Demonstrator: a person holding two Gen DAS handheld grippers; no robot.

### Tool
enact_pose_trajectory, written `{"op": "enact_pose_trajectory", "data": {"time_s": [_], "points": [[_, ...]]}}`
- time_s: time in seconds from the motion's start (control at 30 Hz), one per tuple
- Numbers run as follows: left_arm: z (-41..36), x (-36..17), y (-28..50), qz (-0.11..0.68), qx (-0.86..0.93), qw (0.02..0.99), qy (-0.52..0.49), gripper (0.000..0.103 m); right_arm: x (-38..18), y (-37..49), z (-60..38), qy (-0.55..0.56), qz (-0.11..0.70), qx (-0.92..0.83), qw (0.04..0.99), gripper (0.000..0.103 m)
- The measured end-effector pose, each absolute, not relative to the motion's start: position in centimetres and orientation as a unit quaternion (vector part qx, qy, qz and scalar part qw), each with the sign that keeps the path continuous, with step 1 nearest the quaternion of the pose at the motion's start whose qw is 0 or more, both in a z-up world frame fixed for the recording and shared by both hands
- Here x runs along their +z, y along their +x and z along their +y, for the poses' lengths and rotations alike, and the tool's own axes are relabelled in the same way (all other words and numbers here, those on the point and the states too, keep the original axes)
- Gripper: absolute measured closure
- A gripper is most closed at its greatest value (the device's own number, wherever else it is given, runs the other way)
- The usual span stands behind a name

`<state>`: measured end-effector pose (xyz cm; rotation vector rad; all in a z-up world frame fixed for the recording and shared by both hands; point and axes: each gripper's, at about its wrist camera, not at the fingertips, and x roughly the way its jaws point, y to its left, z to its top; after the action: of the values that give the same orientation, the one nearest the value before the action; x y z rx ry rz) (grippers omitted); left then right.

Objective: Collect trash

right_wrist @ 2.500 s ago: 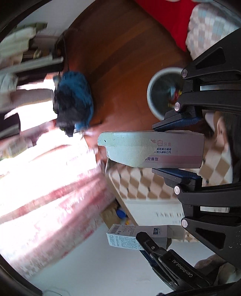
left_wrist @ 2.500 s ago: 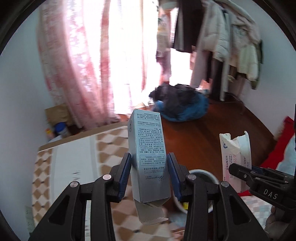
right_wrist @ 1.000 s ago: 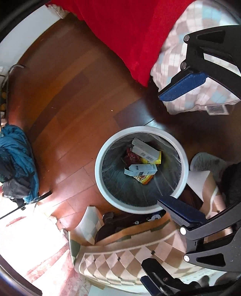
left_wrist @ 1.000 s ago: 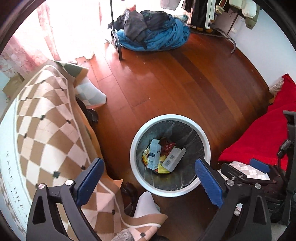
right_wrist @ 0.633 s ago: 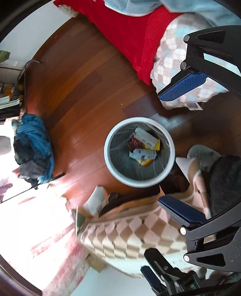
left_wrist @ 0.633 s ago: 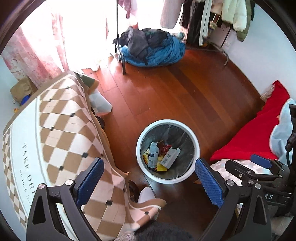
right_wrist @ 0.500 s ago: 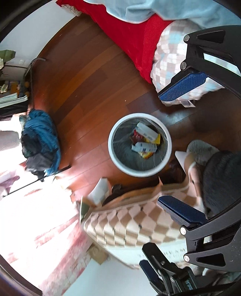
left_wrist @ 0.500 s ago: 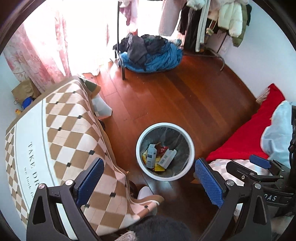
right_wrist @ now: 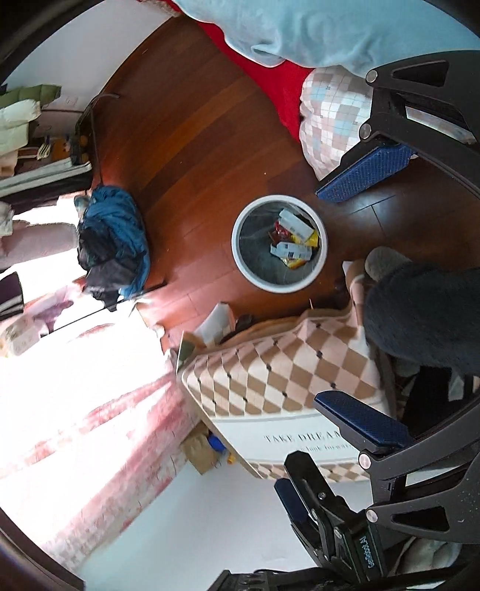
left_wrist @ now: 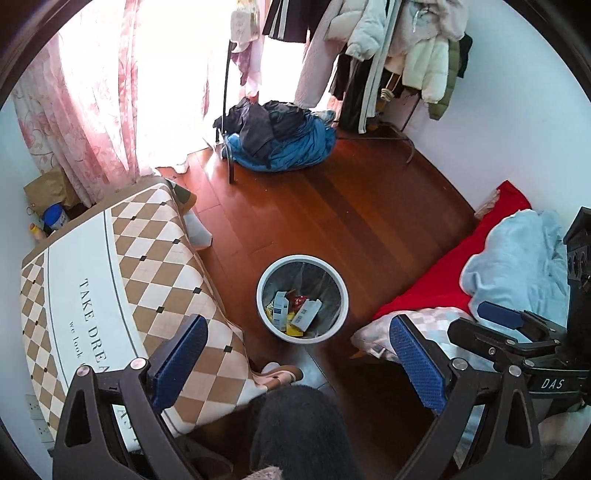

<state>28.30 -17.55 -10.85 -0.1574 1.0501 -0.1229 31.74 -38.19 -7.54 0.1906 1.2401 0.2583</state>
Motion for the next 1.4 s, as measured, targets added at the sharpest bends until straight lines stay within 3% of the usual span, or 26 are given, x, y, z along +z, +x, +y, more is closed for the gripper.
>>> {"op": "enact_pose_trajectory", "data": {"time_s": [0.4, 1.4], "points": [[-17.3, -7.6, 24.6, 0.512, -0.079, 0.851, -0.084, 0.002, -3.4, 29.0, -36.7, 0.085, 0.585, 0.144, 0.794, 0.0], [-16.2, -6.7, 23.5, 0.503, -0.073, 0.855, -0.106, 0.002, -2.8, 27.9, -35.9, 0.081, 0.6, 0.165, 0.778, 0.0]]}}
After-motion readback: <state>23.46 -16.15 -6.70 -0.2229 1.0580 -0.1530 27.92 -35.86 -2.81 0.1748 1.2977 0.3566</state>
